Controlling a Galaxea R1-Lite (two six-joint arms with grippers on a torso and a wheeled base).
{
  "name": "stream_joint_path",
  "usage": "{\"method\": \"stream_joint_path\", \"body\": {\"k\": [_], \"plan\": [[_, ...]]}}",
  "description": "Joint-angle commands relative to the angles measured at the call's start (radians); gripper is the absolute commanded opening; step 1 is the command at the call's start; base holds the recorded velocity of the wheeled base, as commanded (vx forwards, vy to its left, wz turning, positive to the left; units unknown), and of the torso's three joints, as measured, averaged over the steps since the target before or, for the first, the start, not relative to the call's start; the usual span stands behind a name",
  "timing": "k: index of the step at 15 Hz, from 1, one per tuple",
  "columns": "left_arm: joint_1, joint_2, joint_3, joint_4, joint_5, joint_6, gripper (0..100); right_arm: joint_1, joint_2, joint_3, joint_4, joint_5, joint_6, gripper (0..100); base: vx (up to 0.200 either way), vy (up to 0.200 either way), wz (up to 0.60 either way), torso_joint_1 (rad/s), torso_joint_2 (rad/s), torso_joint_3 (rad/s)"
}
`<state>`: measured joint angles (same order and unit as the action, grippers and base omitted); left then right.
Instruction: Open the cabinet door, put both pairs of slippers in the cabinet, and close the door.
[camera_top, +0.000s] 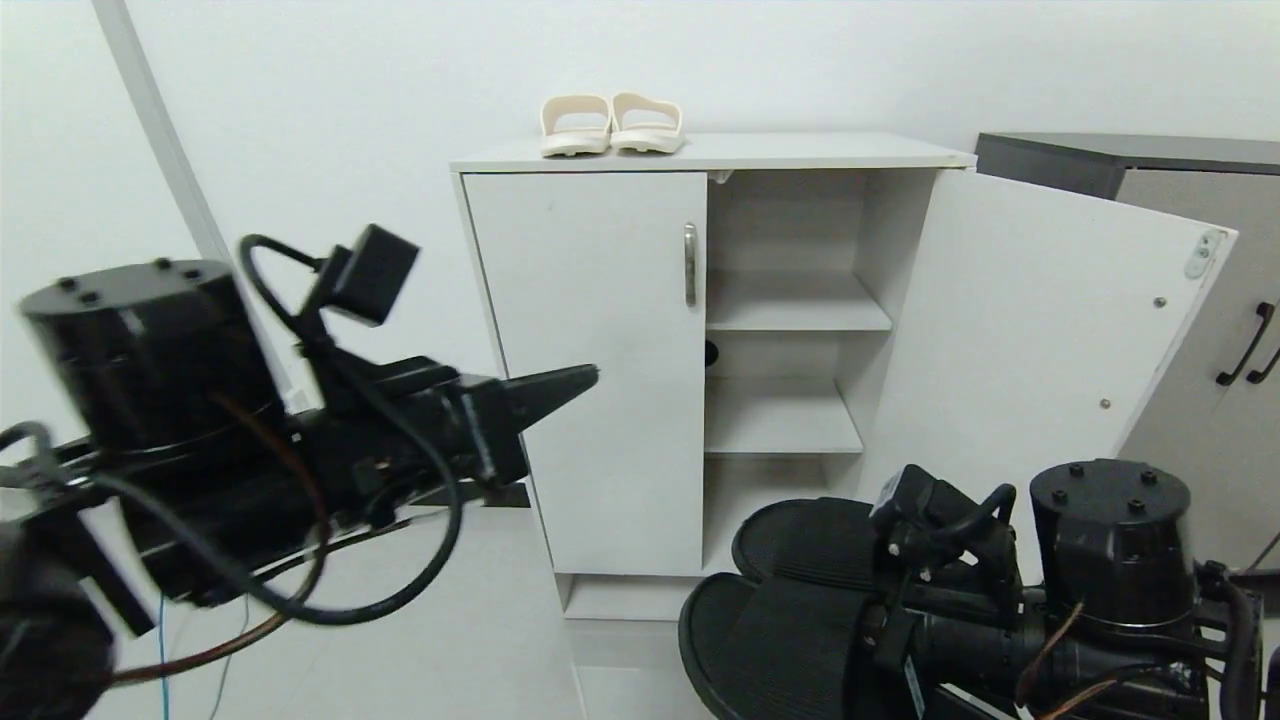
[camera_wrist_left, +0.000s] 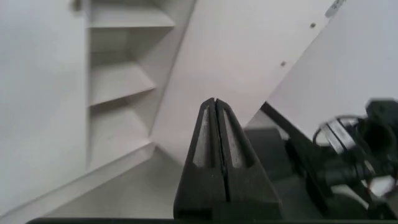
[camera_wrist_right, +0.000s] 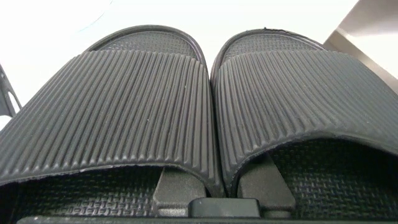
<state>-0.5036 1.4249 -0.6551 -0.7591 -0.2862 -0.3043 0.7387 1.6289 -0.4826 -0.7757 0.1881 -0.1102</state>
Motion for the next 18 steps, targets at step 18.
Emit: {"method": "stream_joint_path", "body": {"k": [18], "plan": [[0.510,-1.425,0.655,0.728,0.386,0.264,0,-0.012,0.035,0.013,-0.056,-0.001,-0.006,0,0.000,0.000,0.00,0.000,0.00,0.000]]}}
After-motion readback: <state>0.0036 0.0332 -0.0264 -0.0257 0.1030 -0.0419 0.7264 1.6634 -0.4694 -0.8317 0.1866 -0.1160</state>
